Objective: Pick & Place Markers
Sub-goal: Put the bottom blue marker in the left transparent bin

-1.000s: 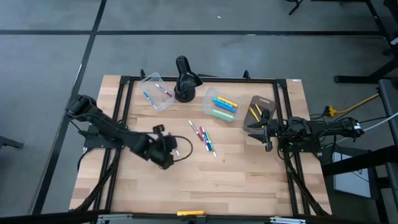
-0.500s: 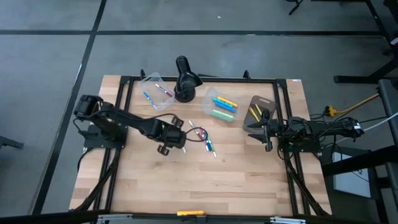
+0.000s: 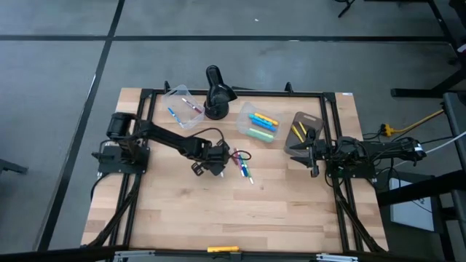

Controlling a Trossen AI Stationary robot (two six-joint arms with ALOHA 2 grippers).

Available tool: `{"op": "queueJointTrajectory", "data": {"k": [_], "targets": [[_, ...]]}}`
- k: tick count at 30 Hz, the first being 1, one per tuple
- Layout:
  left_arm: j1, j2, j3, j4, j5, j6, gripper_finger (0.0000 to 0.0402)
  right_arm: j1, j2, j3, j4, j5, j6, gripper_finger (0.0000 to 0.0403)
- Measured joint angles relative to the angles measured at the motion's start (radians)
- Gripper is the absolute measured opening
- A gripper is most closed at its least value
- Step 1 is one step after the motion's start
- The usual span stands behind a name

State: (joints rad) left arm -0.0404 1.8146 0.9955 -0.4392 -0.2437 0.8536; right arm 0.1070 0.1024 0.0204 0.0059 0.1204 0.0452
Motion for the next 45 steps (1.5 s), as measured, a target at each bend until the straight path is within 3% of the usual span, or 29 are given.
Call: {"op": "queueJointTrajectory", "data": {"k": [6,14,25,34,45], "targets": [[0.022,0.020,0.001,-0.007,0.063,-0.018,0.0126,0.000,0.000,0.000,0.000,0.000,0.000,0.0194],[0.028,0.015,0.017,-0.042,0.148,-0.158,0.0086,0.000,0.000,0.000,0.000,0.000,0.000,0.0194],[0.026,0.016,0.018,-0.059,0.157,-0.305,0.0034,0.000,0.000,0.000,0.000,0.000,0.000,0.0194],[0.025,0.010,0.018,-0.038,0.156,-0.420,0.0032,0.000,0.000,0.000,0.000,0.000,0.000,0.0194],[0.023,-0.035,0.013,0.033,0.286,-0.508,0.0030,0.000,0.000,0.000,0.000,0.000,0.000,0.0194]]}}
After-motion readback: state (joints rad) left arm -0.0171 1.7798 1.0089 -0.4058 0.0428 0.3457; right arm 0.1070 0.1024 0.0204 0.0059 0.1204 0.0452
